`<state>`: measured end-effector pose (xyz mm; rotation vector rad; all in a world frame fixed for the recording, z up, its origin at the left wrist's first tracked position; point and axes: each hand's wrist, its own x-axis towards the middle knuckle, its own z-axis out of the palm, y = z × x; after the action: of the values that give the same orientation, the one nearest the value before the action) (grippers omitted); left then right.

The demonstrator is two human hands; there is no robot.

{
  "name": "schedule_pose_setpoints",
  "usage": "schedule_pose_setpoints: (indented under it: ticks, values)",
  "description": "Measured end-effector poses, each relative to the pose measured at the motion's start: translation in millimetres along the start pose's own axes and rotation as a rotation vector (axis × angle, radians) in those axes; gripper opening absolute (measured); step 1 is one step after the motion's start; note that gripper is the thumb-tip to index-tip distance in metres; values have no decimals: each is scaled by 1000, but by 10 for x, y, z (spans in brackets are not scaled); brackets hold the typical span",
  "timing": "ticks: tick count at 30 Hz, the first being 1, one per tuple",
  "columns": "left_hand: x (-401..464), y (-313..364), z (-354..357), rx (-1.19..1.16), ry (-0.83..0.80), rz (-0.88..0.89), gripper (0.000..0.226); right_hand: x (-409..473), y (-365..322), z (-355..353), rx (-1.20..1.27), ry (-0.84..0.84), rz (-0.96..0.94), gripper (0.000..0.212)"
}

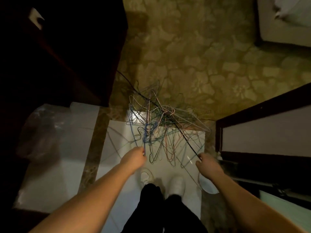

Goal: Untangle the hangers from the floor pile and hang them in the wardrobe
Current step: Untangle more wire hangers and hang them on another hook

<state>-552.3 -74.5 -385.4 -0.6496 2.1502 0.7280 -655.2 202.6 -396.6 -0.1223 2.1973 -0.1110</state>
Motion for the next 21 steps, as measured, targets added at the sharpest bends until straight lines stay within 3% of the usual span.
schedule_pose_setpoints:
  ticks: [7,15,18,21]
  values:
    - [1532,-97,522,192,-41,-6,34,1579,204,194,97,129,-9,41]
    - [3043,235,865,319,-53,13,35,3131,540,54,294,490,60,39]
    - [3482,383,960,274,-32,49,35,3537,656,114,240,423,104,44]
    - [3841,485,974,185,66,34,37,3817,730,309,216,231,161,43]
